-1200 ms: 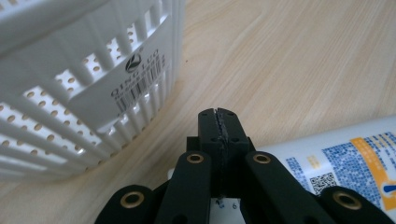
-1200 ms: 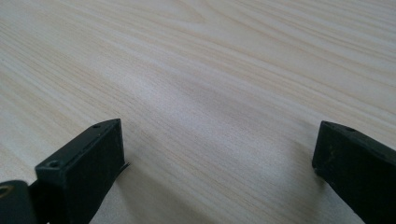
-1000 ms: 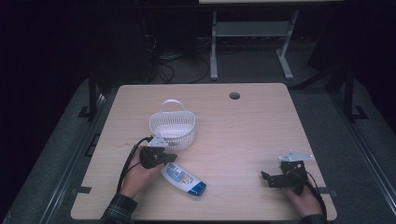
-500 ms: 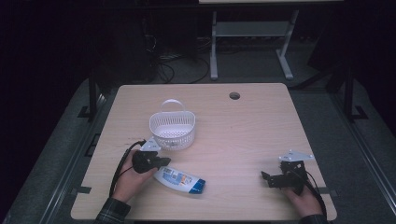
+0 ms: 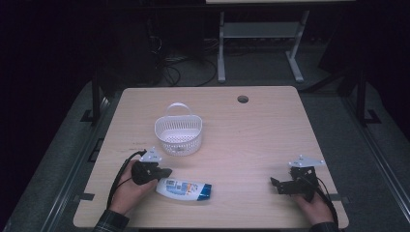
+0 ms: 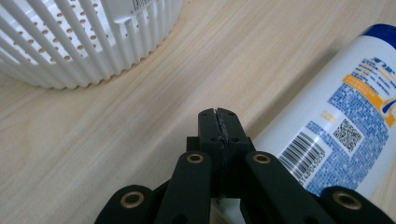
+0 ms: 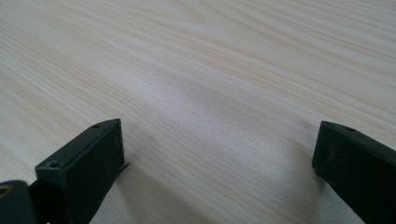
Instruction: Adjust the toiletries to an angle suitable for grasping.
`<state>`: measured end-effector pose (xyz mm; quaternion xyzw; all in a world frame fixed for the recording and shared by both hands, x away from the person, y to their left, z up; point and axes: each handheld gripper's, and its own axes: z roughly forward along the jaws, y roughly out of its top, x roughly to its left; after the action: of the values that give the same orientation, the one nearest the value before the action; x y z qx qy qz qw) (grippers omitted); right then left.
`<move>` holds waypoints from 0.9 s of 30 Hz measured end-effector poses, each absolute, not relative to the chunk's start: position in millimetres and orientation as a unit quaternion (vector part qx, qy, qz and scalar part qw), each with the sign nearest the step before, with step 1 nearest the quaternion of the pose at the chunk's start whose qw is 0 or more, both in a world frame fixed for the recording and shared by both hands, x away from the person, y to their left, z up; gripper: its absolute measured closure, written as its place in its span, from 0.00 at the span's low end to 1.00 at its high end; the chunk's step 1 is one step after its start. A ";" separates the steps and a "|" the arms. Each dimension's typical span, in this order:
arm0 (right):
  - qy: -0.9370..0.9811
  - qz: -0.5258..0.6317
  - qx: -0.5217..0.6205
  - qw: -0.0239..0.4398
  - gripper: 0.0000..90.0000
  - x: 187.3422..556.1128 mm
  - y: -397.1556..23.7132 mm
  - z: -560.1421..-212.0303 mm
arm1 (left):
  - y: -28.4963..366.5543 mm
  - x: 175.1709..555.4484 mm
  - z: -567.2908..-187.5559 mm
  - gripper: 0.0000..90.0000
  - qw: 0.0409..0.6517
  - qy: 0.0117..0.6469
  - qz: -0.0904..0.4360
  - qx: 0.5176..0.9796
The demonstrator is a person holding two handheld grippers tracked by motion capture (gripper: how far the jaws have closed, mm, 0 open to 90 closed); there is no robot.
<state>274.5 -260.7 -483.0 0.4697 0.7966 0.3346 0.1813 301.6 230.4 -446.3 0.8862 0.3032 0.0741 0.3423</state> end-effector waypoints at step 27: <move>0.797 0.335 0.470 0.181 0.02 274.5 -260.7 -483.0 | 245.1 267.0 -448.2 1.00 0.338 0.307 0.049 0.888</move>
<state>274.5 -260.7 -483.0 0.4697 0.7966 0.3346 0.1814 267.0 245.1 -448.2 0.8883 0.3067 0.0491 0.3383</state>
